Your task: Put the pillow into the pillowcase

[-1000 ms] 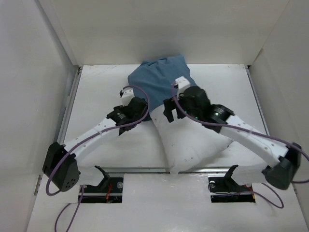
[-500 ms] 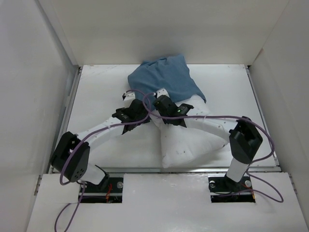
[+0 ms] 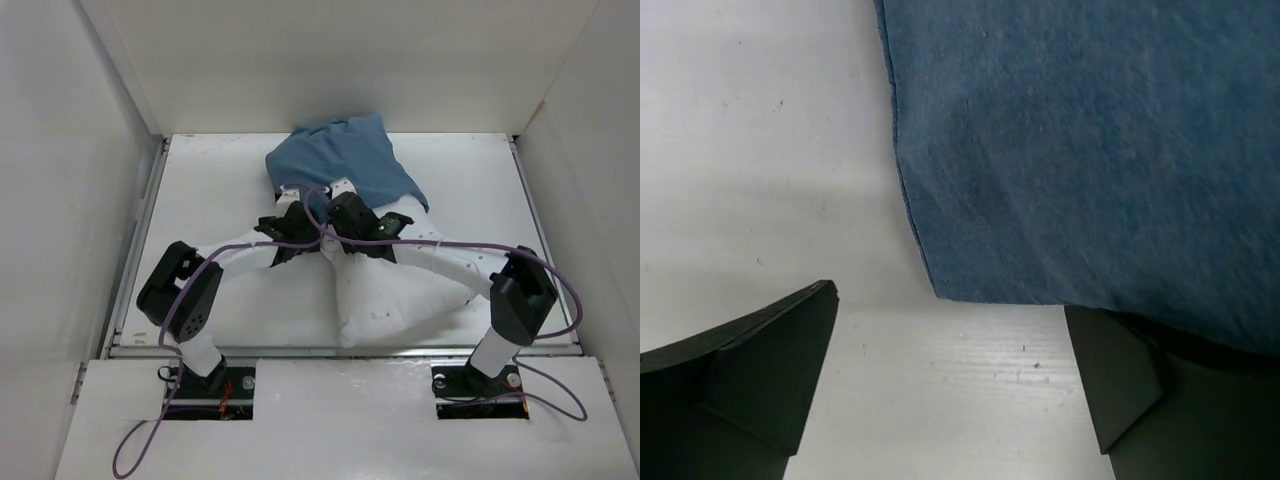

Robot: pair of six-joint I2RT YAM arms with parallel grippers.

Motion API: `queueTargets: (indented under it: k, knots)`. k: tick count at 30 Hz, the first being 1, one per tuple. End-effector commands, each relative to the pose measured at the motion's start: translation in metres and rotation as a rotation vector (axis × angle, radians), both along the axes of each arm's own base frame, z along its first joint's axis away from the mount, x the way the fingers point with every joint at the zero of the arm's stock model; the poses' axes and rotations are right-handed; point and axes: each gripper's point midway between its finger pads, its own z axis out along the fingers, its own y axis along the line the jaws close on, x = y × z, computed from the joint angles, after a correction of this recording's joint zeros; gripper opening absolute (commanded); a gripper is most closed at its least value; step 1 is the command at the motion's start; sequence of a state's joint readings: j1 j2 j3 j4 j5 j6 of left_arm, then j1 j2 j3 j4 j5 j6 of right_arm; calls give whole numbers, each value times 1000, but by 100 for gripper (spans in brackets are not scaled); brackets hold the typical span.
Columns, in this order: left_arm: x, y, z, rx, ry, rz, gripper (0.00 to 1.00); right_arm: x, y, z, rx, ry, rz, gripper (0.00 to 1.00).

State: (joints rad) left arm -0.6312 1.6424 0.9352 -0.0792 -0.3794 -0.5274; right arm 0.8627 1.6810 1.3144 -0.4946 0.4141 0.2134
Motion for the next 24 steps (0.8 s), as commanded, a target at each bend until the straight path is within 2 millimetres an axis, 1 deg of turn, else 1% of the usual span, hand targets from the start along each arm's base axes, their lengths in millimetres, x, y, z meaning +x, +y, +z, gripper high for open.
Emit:
queueTargets:
  k: [1, 2, 3, 4, 5, 6, 7, 8, 9, 10, 11, 12, 13, 14, 15, 16, 17, 18, 19, 20, 21, 22, 23, 24]
  knots:
    - [22, -1, 5, 31, -49, 44, 91, 3, 9, 18, 74, -17, 21, 0]
    - [35, 0, 13, 30, -78, 79, 85, 2, 11, 18, 79, -12, 27, 0]
    - [40, -3, 13, 29, -80, 80, 76, 4, 8, 18, 79, -12, 18, 0]
    - [45, -6, 12, 45, -83, 61, 47, 3, 6, 19, 89, -12, 11, 0]
    - [53, -8, 6, 62, -93, 64, 21, 2, 6, 24, 98, -20, 11, 0]
    - [63, -15, 14, 46, -113, 65, 0, 3, 7, 23, 111, -24, 5, 0]
    - [68, -17, 16, 60, -117, 64, 0, 7, 1, 24, 129, -24, -17, 0]
    - [72, -17, 19, 74, -122, 62, 0, 9, -2, 29, 146, -32, -32, 0]
    - [73, -22, 28, 82, -148, 56, 0, 14, -3, 29, 181, -37, -65, 0]
    - [71, -25, 37, 85, -169, 48, 0, 23, -11, 39, 215, -58, -102, 0]
    - [67, -27, 44, 81, -192, 46, 0, 25, -18, 35, 228, -57, -128, 0]
    - [60, -37, 76, 40, -264, 22, 0, 30, -17, 54, 308, -103, -143, 0]
    - [49, -34, 78, 51, -280, 1, 0, 33, -19, 61, 350, -122, -155, 0]
    - [42, -37, 92, 21, -312, -12, 0, 33, -24, 60, 379, -134, -173, 0]
    - [32, -45, 130, -57, -394, -37, 0, 31, -25, 81, 444, -182, -174, 0]
    - [19, -50, 133, -94, -395, -92, 0, 37, -19, 101, 539, -247, -176, 0]
    - [12, -55, 146, -131, -420, -130, 0, 39, -20, 113, 580, -295, -179, 0]
    - [0, -61, 173, -193, -468, -178, 0, 37, -24, 108, 613, -316, -198, 0]
    - [-12, -74, 184, -240, -473, -239, 0, 40, -24, 144, 755, -421, -214, 0]
    - [-21, -81, 192, -263, -481, -281, 0, 41, -28, 155, 813, -468, -237, 0]
    - [-28, -90, 204, -288, -495, -327, 0, 42, -38, 150, 840, -511, -295, 0]
    - [-40, -98, 207, -293, -479, -367, 0, 41, -40, 162, 889, -563, -308, 0]
    - [-46, -109, 222, -318, -486, -418, 0, 40, -46, 182, 1002, -652, -360, 0]
    - [-52, -116, 228, -332, -483, -446, 0, 39, -50, 200, 1066, -709, -385, 0]
